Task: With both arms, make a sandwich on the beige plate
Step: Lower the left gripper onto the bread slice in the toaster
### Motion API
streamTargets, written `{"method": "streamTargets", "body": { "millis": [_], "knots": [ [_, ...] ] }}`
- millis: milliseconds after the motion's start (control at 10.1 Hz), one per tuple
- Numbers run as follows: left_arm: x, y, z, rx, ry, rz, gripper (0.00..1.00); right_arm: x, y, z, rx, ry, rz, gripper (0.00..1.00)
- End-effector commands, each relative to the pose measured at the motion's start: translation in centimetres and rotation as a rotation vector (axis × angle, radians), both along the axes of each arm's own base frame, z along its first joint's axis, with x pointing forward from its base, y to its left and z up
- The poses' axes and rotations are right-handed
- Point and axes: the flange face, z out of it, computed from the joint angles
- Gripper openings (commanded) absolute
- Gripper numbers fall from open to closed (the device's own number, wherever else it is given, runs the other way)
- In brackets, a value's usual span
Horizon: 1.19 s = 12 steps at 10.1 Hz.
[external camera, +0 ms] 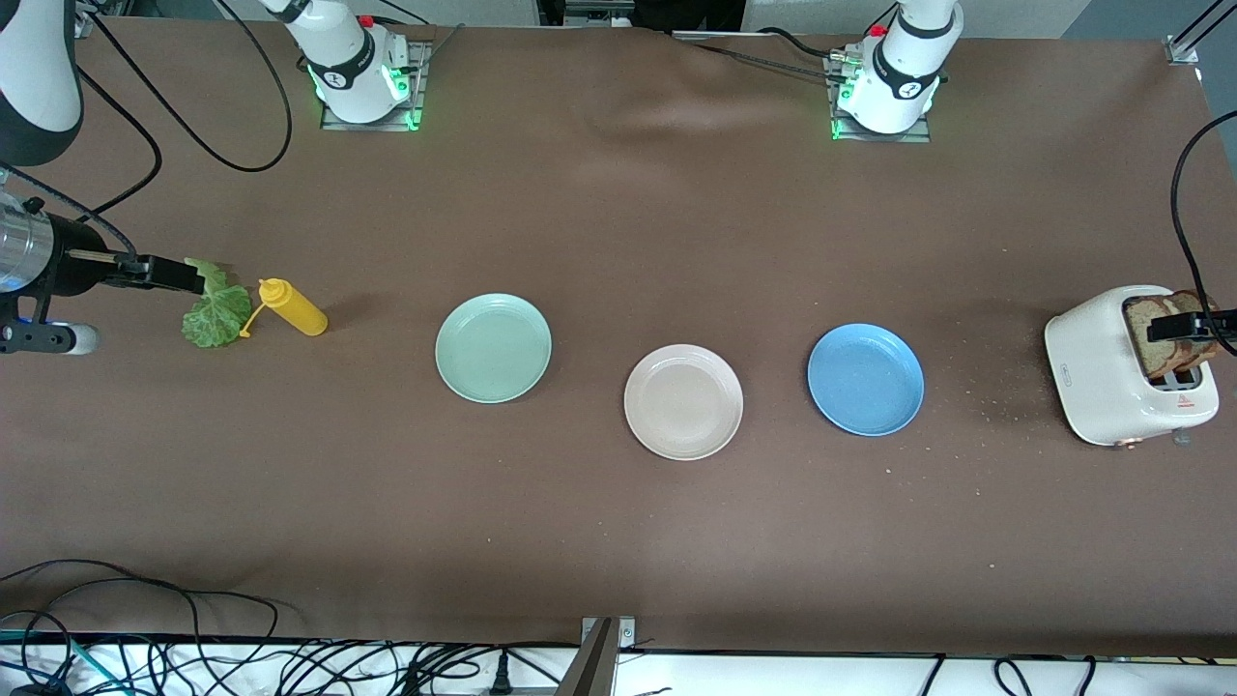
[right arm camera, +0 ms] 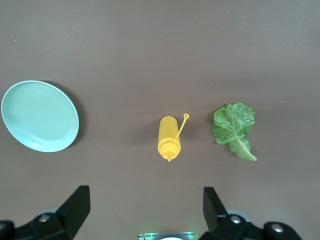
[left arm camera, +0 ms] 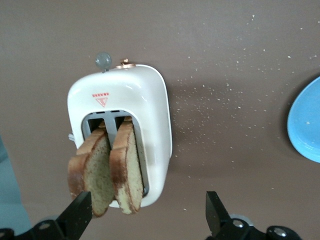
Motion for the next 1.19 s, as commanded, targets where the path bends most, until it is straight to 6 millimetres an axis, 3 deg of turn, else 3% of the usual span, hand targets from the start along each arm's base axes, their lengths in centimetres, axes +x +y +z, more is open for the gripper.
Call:
{"method": "streamTargets", "body": {
  "millis": [0, 198, 593, 692, 889, 1087],
  "knots": [
    [-1.5, 1.2, -1.8, 0.035, -0.038, -0.055, 1.0, -0.1, 0.1, 0.5, 0.0, 0.0, 0.004, 1.0],
    [-3.0, 1.2, -4.3, 0.036, -0.066, -0.064, 1.0, 0.0, 0.2, 0.6, 0.0, -0.003, 0.004, 1.0],
    [-6.1, 1.9, -6.1, 0.038, -0.085, -0.047, 1.0, 0.0, 0.5, 0.6, 0.0, -0.003, 0.004, 1.0],
    [-7.0, 2.1, -6.1, 0.038, -0.084, -0.038, 0.92, 0.0, 0.5, 0.6, 0.0, -0.003, 0.004, 1.0],
    [-7.9, 2.8, -6.2, 0.038, -0.077, -0.02, 0.65, 0.0, 0.3, 0.5, 0.001, -0.002, 0.012, 1.0],
    [-8.1, 3.4, -6.2, 0.04, -0.081, -0.01, 0.26, 0.0, 0.2, 0.5, 0.001, -0.003, 0.009, 1.0]
  ]
}}
